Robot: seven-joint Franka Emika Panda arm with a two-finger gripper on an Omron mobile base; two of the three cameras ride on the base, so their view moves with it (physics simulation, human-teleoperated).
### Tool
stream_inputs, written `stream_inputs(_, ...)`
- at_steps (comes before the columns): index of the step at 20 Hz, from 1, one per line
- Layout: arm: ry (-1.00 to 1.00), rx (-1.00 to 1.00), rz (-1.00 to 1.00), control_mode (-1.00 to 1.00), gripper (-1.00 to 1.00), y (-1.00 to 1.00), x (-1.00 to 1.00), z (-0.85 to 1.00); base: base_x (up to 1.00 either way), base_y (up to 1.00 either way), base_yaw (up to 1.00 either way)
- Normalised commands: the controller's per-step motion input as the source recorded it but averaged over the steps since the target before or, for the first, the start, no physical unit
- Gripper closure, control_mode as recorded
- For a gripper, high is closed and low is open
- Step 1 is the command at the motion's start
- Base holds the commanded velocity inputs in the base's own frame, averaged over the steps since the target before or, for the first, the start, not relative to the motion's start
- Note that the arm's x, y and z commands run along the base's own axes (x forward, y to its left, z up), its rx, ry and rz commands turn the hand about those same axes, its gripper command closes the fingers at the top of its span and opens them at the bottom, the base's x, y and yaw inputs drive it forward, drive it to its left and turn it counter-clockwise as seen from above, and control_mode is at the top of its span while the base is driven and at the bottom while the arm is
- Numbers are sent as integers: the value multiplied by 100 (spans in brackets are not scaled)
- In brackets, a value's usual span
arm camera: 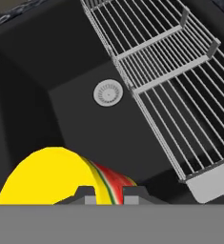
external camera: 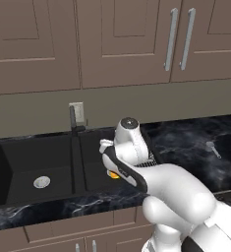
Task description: Move any existing items from the left basin to the right basin for drying. Then move the measuring cup from the counter to the left basin of the sink for washing.
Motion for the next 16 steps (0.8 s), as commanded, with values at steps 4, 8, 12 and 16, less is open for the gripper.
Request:
stream_inputs(4, 0, 2, 4, -100, 100, 0, 23, -25, 0, 0, 0)
stream_inputs(8, 0, 2, 5, -100, 100, 0, 25, -22, 0, 0, 0)
stream_inputs(12, 0, 1, 5, -100, 100, 0, 29, -21, 0, 0, 0)
stream_inputs(16, 0, 0, 4, -100, 100, 0, 27, -20, 0, 0, 0)
